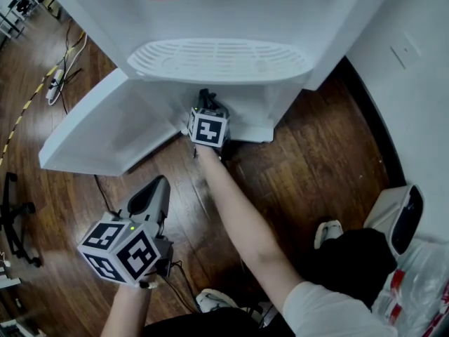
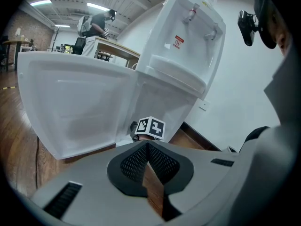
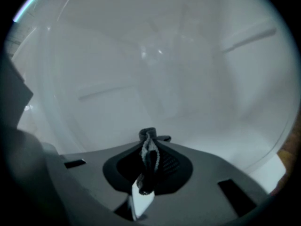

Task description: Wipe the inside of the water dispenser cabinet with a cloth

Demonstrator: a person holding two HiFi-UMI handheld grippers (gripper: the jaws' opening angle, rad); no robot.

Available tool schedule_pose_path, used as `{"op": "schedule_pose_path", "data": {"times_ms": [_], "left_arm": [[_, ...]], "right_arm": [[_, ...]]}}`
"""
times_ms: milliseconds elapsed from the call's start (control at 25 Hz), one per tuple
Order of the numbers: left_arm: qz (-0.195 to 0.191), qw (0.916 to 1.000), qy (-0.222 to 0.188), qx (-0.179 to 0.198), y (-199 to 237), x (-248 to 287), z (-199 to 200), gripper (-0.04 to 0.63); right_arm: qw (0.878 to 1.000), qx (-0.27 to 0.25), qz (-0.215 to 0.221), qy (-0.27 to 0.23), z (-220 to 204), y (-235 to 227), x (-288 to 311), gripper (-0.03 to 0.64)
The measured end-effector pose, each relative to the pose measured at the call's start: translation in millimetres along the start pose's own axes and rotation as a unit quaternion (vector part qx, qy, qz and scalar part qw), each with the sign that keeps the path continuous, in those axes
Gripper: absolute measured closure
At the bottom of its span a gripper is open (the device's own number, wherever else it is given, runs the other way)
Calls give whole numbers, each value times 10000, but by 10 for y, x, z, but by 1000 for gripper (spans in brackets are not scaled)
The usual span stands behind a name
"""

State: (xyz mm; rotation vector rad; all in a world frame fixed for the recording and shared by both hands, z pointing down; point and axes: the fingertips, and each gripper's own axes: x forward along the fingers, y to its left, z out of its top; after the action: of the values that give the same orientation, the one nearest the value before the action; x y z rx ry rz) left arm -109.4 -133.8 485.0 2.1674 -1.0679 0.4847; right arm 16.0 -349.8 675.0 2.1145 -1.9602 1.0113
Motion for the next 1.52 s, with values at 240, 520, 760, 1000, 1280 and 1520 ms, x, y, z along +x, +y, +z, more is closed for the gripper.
{"op": "schedule_pose_path", "data": {"times_ms": [240, 520, 760, 1000, 1280, 1520], "left_arm": [[-28, 10000, 14, -4, -21, 16, -6, 606], [-68, 10000, -22, 41, -79, 25, 31, 606], [-56, 9999, -47, 104, -127, -14, 60, 606], [-27, 9999, -80, 151, -161, -64, 76, 606], [84, 9998, -75, 176, -139, -116, 57, 606], [76, 9998, -82, 191, -163, -113, 77, 606]], "right_arm": [[9951, 355, -904, -165, 61, -607, -283, 571], [9748, 907, -1925, -663, 54, -1283, -723, 571], [9705, 998, -2084, -685, -29, -1396, -876, 571], [9896, 928, -982, -485, -83, -790, -590, 571], [9978, 553, 331, -146, -230, 59, -354, 571], [9959, 634, 649, 35, -395, 315, -375, 571]]}}
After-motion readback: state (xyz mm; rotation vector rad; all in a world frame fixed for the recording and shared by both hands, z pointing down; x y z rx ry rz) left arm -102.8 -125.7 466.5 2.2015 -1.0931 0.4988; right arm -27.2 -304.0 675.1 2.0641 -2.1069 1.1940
